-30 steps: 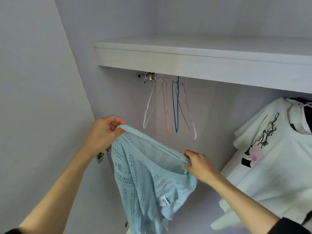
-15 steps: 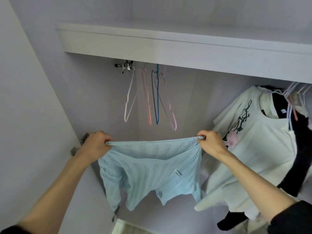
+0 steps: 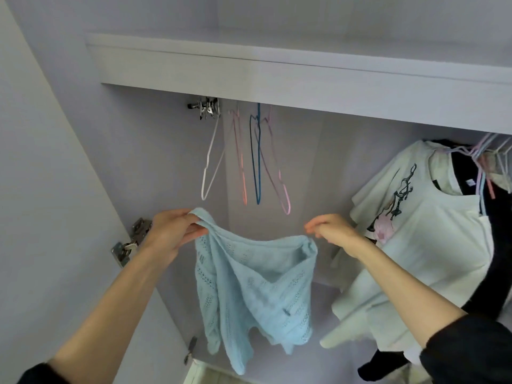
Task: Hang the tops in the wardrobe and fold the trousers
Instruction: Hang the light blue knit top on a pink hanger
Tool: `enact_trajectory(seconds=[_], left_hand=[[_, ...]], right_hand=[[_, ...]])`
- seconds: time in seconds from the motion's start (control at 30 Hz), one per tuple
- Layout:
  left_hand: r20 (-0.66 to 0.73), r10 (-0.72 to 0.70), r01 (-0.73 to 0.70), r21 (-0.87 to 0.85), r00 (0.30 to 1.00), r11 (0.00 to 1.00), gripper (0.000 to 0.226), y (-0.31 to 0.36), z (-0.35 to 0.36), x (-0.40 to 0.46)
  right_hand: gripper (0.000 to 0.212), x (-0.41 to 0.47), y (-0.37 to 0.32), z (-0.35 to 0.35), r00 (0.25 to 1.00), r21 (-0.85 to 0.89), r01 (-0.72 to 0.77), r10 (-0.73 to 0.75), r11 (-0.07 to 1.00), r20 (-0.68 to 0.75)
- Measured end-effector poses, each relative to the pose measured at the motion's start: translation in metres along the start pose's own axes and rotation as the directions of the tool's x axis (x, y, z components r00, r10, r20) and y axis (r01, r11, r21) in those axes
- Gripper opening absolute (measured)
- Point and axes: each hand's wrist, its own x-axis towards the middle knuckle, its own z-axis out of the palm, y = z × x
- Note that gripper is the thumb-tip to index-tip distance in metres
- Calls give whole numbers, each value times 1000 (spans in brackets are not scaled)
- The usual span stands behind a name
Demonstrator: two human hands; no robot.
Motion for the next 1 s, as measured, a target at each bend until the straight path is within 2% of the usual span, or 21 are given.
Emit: enact_trajectory(seconds=[0.07, 0.13, 0.2, 0.27, 0.37, 0.4, 0.47, 0.57, 0.67, 0.8, 0.9, 1.0], left_hand=[[58, -20, 21, -8, 998, 1000, 17, 7, 7, -4], [75, -40, 37, 29, 996, 999, 21, 10, 15, -5], [71, -63, 59, 69, 995, 996, 20, 10, 24, -7], [45, -46, 41, 112, 998, 993, 16, 9, 28, -7], [-10, -1, 3, 148, 1000, 989, 13, 9, 26, -7], [-28, 11, -6, 153, 1000, 988, 10, 10, 23, -6], [-55, 36, -27, 156, 998, 987, 10, 12, 19, -5], [-114, 86, -68, 156, 990, 985, 12, 11, 17, -2], [-171, 108, -79, 168, 979, 983, 13, 7, 17, 0], [-142, 94, -62, 214, 985, 975, 11, 1, 20, 4], [-142, 69, -34, 236, 987, 971, 8, -3, 25, 5], [-115, 47, -16, 257, 992, 966, 11, -8, 33, 3]], right_hand=[[24, 15, -14, 7, 992, 174, 38, -16, 984, -126], [16, 26, -35, 13, 986, 363, 61, 1, 930, -169], [20, 36, -56, 17, 996, 432, 18, 23, 902, -91], [23, 46, -69, 23, 998, 399, -49, 55, 916, -3], [10, 55, -80, 28, 992, 378, -113, 123, 919, -1], [11, 58, -81, 28, 989, 402, -134, 147, 906, -3], [14, 61, -82, 25, 984, 537, -169, 169, 826, 50], [9, 62, -83, 16, 988, 677, -153, 108, 720, 108], [17, 59, -80, 11, 998, 641, -45, 69, 766, -12], [17, 53, -73, 6, 988, 639, 89, 13, 764, -152], [15, 53, -55, 6, 979, 577, 101, 23, 811, -204], [34, 47, -23, 11, 948, 401, 88, 47, 912, -315]])
